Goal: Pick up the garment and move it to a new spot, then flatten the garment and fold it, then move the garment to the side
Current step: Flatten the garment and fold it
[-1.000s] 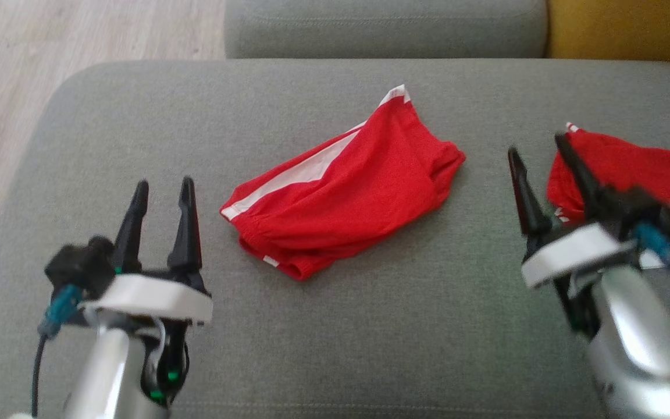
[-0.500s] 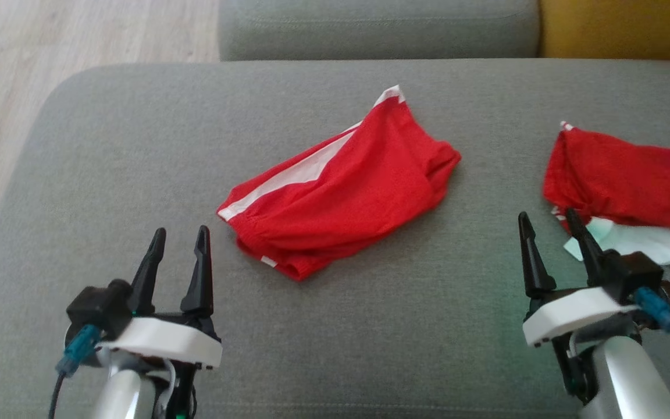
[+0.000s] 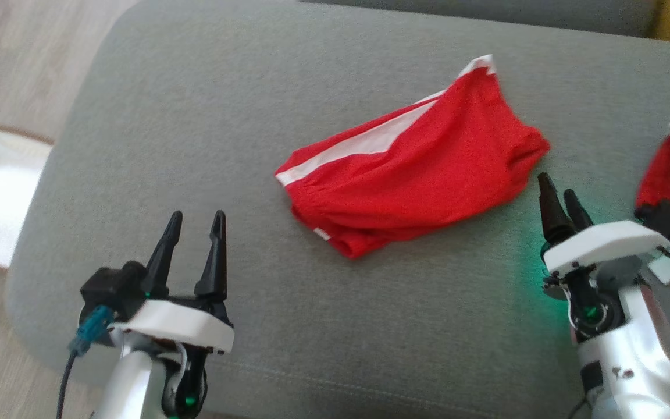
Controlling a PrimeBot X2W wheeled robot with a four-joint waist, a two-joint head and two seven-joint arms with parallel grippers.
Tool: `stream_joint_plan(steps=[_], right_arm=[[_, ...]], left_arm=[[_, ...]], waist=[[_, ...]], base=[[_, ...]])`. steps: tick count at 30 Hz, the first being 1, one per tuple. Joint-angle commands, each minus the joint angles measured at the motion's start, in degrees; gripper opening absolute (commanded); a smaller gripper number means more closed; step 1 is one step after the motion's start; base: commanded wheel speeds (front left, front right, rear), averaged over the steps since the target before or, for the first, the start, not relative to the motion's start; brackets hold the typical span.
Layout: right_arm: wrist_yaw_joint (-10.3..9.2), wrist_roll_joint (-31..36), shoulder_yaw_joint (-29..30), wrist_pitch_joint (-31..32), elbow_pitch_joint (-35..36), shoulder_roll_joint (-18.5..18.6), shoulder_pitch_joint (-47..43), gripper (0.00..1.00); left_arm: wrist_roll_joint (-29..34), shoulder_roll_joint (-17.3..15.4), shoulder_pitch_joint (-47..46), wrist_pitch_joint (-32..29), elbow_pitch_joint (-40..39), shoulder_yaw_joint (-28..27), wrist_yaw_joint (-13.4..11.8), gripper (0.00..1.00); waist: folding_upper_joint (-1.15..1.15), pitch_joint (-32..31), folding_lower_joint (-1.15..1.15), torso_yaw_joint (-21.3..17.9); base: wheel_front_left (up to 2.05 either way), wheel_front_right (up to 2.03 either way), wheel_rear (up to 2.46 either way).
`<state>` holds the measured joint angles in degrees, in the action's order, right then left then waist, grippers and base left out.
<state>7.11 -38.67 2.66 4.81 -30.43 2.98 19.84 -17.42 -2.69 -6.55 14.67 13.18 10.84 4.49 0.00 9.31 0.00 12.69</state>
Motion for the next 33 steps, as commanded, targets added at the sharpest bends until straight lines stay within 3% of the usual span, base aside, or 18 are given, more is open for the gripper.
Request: stream_joint_plan(steps=[1, 8, 15, 24, 25, 26, 33], right_arm=[[0.37, -1.7, -1.1, 1.4, -0.3, -0.1, 3.2, 1.0], [0.37, -6.9, 3.5, 3.7, -10.3, -0.1, 9.9, 1.0], [0.37, -4.3, 7.3, 4.1, -19.5, -0.1, 15.9, 1.0], [0.37, 2.4, 11.1, 5.5, -29.6, 0.5, 24.5, 1.0], [0.37, 3.0, 11.2, 5.5, -30.5, 0.4, 25.3, 0.27], [0.37, 3.6, 11.1, 5.3, -31.2, 0.4, 26.1, 0.0], [0.37, 2.5, 10.2, 3.4, -28.5, 0.2, 27.3, 0.0]], left_arm=[[-0.6, -0.2, -3.4, 0.3, -1.7, -1.6, -0.3, 1.0], [-1.0, -0.2, -4.5, 0.3, -0.5, 0.3, -0.5, 1.0], [-2.0, -0.2, -4.5, 0.3, -1.0, 1.4, -1.5, 1.0], [-3.0, -0.2, -5.3, 0.3, -2.0, 1.8, -2.2, 1.0], [-3.0, -0.2, -5.3, 0.3, -2.0, 1.8, -2.2, 1.0], [-3.1, -0.2, -5.3, 0.3, -2.1, 1.8, -2.3, 1.0], [-3.2, -0.2, -5.1, 0.3, -1.9, 1.4, -2.3, 1.0]], waist=[[0.0, 2.0, 0.0, 2.8], [0.0, 3.3, 0.0, 7.6], [0.0, 4.0, 0.0, 10.3], [0.0, 5.7, 0.0, 11.1], [0.0, 5.8, 0.0, 11.0], [0.0, 5.9, 0.0, 10.8], [0.0, 5.1, 0.0, 8.0]], base=[[0.0, 0.0, 0.0], [0.0, 0.0, 0.0], [0.0, 0.0, 0.0], [0.0, 0.0, 0.0], [0.0, 0.0, 0.0], [0.0, 0.0, 0.0], [0.0, 0.0, 0.0]])
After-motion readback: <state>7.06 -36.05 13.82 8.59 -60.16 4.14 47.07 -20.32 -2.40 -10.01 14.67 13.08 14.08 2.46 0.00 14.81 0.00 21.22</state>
